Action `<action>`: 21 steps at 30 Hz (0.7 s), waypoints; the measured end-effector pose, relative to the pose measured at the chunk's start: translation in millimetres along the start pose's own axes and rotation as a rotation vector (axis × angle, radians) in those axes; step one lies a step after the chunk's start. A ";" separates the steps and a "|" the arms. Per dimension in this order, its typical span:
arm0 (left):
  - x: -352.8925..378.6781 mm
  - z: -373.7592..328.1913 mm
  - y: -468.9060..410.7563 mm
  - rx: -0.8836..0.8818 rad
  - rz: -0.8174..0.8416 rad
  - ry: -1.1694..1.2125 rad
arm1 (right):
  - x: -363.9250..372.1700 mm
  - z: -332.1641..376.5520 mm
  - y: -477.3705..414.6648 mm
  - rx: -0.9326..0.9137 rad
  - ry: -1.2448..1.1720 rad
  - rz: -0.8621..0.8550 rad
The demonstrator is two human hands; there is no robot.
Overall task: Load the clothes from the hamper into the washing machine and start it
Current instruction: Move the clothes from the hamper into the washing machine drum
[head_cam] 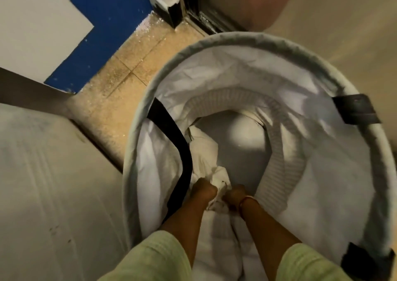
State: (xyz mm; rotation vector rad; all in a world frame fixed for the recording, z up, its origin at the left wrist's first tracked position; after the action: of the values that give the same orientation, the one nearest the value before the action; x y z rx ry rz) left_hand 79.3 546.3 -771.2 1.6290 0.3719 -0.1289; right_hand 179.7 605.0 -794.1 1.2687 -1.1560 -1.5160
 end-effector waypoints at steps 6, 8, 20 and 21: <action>-41.4 -44.1 117.7 0.218 -0.211 -0.154 | -35.1 24.7 96.0 -0.135 0.144 -0.176; -61.1 -49.4 167.2 0.273 -0.261 -0.137 | -50.3 30.0 153.2 -0.217 0.135 -0.254; -214.3 -66.8 505.2 0.674 -0.266 0.072 | -105.7 32.7 516.8 -0.747 -0.033 -0.528; -225.6 -64.9 533.7 0.695 -0.258 0.090 | -106.4 32.7 541.5 -0.777 -0.070 -0.547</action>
State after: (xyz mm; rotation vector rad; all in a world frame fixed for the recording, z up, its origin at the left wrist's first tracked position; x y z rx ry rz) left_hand 26.5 546.8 -190.5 2.2693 0.6553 -0.4171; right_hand 181.8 583.9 -241.8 1.0067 -0.1638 -2.1264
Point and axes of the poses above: each hand's wrist, its own y-axis away from the middle knuckle, its own x-axis out of the palm, z = x × y, the point moved 5 cm from there along -y, towards the middle knuckle, and after that the axes turned 10 degrees about y, right-handed, at the moved point
